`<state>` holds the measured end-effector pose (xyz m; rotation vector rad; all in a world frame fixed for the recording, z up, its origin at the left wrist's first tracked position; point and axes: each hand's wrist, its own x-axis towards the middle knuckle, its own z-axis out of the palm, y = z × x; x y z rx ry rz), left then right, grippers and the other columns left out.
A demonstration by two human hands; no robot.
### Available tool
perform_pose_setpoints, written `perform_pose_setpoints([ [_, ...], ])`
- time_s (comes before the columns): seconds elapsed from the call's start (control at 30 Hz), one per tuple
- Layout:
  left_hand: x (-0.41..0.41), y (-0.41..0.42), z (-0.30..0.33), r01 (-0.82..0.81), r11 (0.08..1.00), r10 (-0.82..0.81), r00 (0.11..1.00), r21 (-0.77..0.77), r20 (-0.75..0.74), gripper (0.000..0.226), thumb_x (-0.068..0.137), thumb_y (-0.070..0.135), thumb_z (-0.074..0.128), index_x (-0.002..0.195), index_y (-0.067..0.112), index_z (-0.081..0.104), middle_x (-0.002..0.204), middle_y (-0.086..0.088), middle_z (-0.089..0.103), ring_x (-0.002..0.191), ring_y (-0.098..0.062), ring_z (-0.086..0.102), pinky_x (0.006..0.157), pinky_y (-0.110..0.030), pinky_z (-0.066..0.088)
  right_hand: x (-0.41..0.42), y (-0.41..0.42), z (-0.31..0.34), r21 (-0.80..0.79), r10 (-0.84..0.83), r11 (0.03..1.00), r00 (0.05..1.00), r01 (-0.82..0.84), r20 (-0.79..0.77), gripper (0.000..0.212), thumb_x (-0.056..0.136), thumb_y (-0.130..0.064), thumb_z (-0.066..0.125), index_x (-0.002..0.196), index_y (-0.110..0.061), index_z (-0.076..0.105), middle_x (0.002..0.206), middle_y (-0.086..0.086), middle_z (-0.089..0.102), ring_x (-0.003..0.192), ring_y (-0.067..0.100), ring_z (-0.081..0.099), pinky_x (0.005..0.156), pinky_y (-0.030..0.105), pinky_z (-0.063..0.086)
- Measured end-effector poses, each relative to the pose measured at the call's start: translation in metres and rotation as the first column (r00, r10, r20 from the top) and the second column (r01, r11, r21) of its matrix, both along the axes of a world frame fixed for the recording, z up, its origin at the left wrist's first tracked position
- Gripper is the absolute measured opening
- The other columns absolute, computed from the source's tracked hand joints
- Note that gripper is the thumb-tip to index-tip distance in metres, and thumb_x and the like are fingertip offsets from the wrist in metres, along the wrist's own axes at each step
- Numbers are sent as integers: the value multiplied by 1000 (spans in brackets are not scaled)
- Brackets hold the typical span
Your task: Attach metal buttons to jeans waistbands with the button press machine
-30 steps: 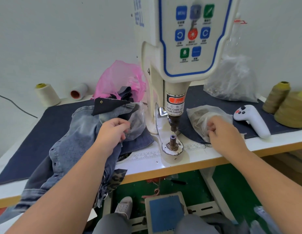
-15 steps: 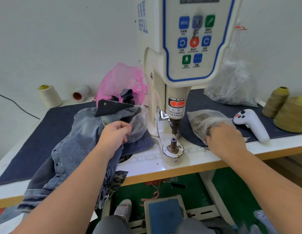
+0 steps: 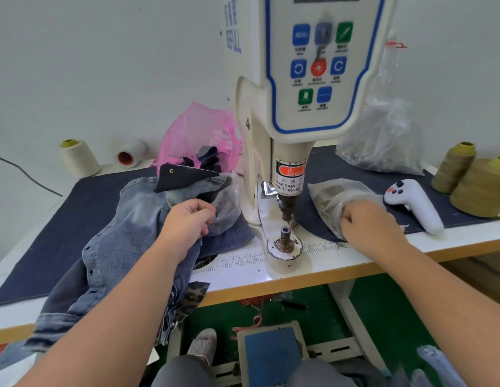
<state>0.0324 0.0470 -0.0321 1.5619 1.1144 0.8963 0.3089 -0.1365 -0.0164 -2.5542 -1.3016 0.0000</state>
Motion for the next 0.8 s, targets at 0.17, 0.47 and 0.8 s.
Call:
perform_pose_setpoints([
  [0.17,-1,-1,1,3,1000,-3,1000,8,1,13,90,8,62,84,14,71,49,9,56,42,-4,46,43,-13,41,6,-2,-16,171,64,982,992,-83,109,22,101,-22,43,81,-19,50,81,-6,43,65,7,36,59,27,25],
  [0.47,0,-2,2,9,1000,-9,1000,2,-1,13,91,7,60,85,13,70,48,10,55,41,-4,45,43,-14,41,7,-1,-20,282,54,957,997,-69,61,28,97,-23,47,69,-22,43,79,-4,46,67,6,41,53,21,25],
  [0.8,0,-4,3,10,1000,-10,1000,20,-12,15,90,7,60,81,15,70,46,10,53,41,-4,43,44,-13,40,5,-4,-13,330,39,944,998,-23,-41,17,92,-14,50,77,-13,58,74,0,57,68,14,50,53,28,32],
])
